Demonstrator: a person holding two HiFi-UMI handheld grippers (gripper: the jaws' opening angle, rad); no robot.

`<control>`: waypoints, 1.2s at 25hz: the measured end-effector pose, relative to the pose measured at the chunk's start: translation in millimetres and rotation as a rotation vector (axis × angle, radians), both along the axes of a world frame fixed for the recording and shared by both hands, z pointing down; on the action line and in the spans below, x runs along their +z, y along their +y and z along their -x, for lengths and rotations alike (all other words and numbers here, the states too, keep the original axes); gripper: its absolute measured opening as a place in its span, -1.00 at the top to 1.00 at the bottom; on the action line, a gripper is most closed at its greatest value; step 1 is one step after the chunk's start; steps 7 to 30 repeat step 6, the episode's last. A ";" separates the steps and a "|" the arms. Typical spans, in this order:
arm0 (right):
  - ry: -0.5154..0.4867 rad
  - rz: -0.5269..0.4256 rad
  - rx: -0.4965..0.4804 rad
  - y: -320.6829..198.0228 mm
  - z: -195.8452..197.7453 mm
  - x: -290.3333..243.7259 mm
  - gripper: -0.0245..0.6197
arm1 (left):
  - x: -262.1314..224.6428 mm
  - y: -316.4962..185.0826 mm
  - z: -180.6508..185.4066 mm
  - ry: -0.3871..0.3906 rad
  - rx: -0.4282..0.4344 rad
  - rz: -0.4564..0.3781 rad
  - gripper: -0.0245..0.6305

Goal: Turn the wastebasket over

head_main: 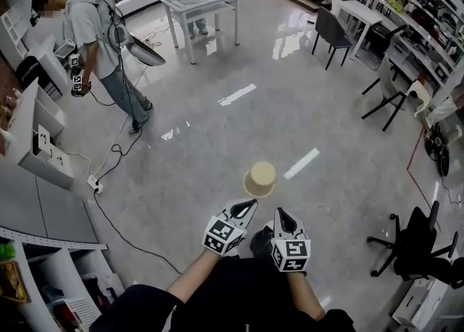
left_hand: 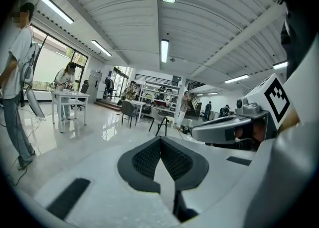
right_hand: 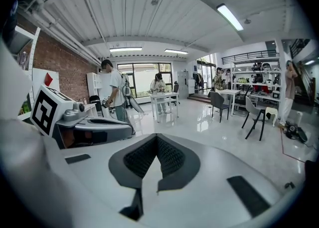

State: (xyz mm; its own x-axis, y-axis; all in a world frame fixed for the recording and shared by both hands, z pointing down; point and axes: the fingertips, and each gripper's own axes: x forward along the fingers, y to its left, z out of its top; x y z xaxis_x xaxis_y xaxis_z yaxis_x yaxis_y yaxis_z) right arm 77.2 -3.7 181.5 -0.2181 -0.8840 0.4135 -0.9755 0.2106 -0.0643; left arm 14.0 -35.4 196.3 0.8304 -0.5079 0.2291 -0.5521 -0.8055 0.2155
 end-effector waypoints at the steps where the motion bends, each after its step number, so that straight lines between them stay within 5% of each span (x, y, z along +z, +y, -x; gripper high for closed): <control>1: 0.003 -0.002 -0.004 -0.1 1.6 -0.2 0.90 | 1.2 0.1 1.1 -0.002 0.001 -0.004 0.90; 30: 0.035 -0.002 -0.029 2.4 10.9 2.5 0.90 | -3.0 0.4 9.3 0.002 -0.020 -0.007 0.90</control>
